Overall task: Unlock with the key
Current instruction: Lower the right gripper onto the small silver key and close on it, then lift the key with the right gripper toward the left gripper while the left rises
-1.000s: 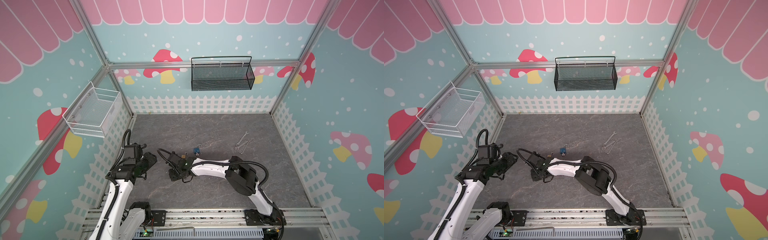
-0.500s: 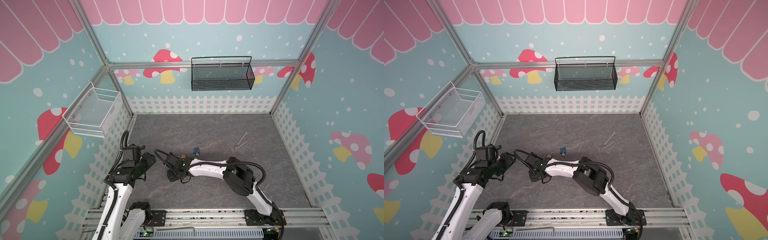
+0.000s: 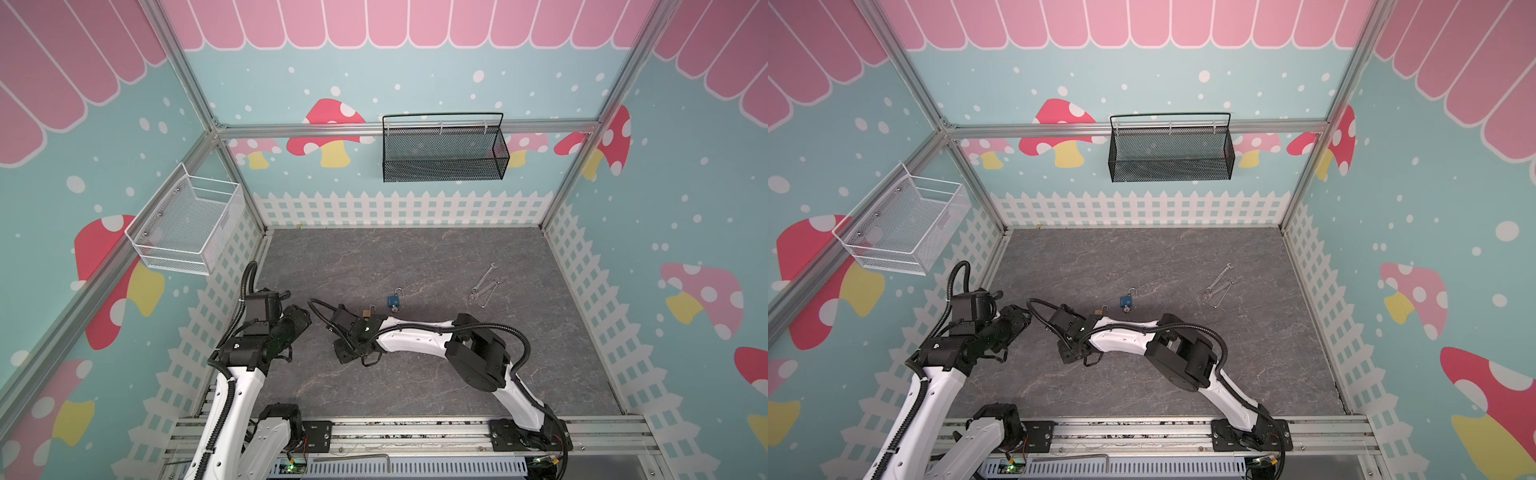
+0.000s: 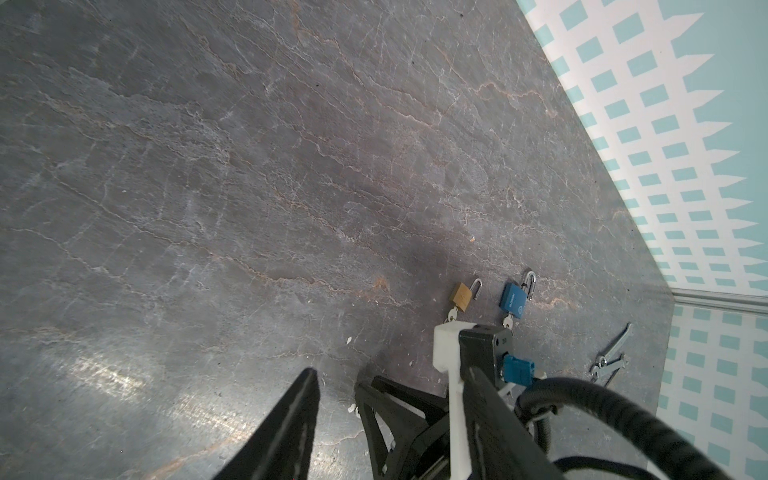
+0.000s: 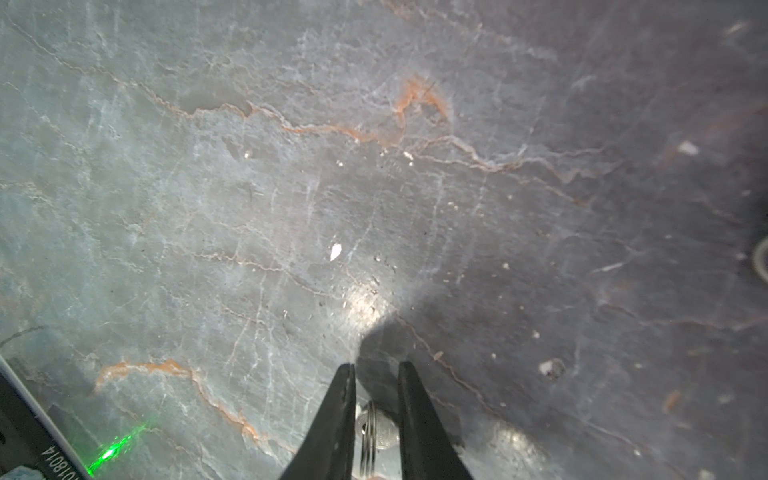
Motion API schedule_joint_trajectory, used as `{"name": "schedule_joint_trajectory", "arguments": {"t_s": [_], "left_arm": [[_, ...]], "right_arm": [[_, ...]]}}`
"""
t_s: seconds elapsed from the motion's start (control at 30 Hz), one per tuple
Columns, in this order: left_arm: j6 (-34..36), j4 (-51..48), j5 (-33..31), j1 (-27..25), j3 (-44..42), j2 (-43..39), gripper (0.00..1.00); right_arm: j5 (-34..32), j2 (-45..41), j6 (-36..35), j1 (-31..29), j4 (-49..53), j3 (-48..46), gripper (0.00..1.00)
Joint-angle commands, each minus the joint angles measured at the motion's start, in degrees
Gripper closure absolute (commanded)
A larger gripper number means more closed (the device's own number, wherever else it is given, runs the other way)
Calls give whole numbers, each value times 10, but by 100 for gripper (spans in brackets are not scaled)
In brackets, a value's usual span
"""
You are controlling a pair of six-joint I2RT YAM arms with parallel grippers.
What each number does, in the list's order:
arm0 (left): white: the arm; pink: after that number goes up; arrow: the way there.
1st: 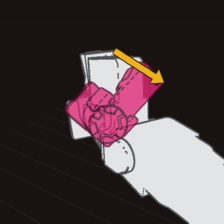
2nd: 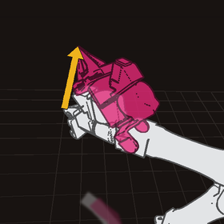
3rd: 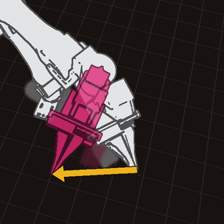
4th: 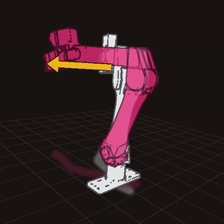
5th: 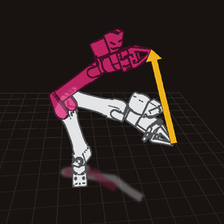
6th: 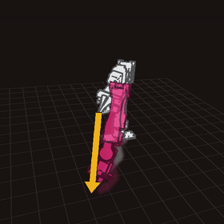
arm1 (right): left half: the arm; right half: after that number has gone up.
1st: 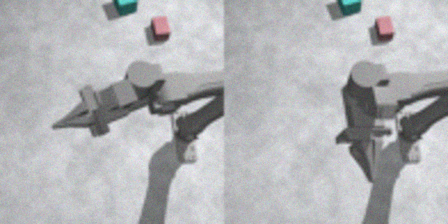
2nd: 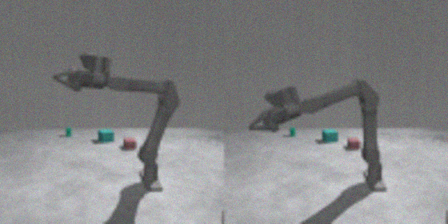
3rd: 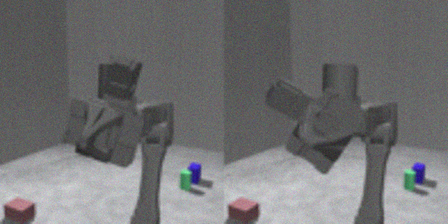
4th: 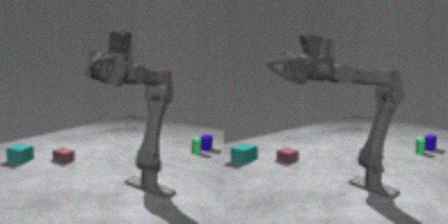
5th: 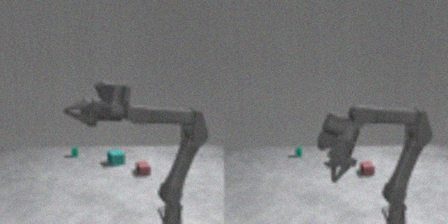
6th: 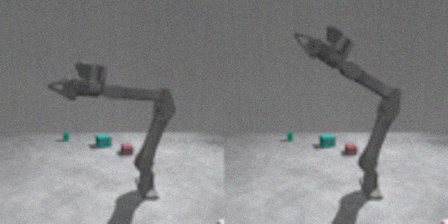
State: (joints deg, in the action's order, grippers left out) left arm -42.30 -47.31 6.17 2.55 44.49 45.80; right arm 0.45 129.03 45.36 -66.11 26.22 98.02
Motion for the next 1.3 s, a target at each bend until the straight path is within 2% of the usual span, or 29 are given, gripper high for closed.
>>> {"name": "schedule_joint_trajectory", "arguments": {"t_s": [0.0, 0.23, 0.3, 0.53, 0.97, 1.13, 1.27], "left_arm": [[-11, 1, -8, 3, -6, -7, 45], [-14, 1, -7, 3, -10, -11, 45], [-14, 0, -6, 3, -11, -10, 44], [-18, 2, 1, 3, -8, -9, 45], [-9, 49, 77, 3, 21, -7, 45], [11, 96, 113, 3, 48, 10, 45], [8, 171, 171, 0, 55, 29, 45]], "right_arm": [[-8, 4, -6, -4, 24, 13, 78], [-5, 1, -2, -8, 30, 4, 81], [-2, 2, -2, -8, 28, 5, 87], [24, -21, -9, -7, 14, 15, 96], [-17, -196, -54, 18, 13, -45, 100], [-7, -279, -98, 45, 17, -61, 100], [26, -329, -124, 92, 46, -65, 100]]}}
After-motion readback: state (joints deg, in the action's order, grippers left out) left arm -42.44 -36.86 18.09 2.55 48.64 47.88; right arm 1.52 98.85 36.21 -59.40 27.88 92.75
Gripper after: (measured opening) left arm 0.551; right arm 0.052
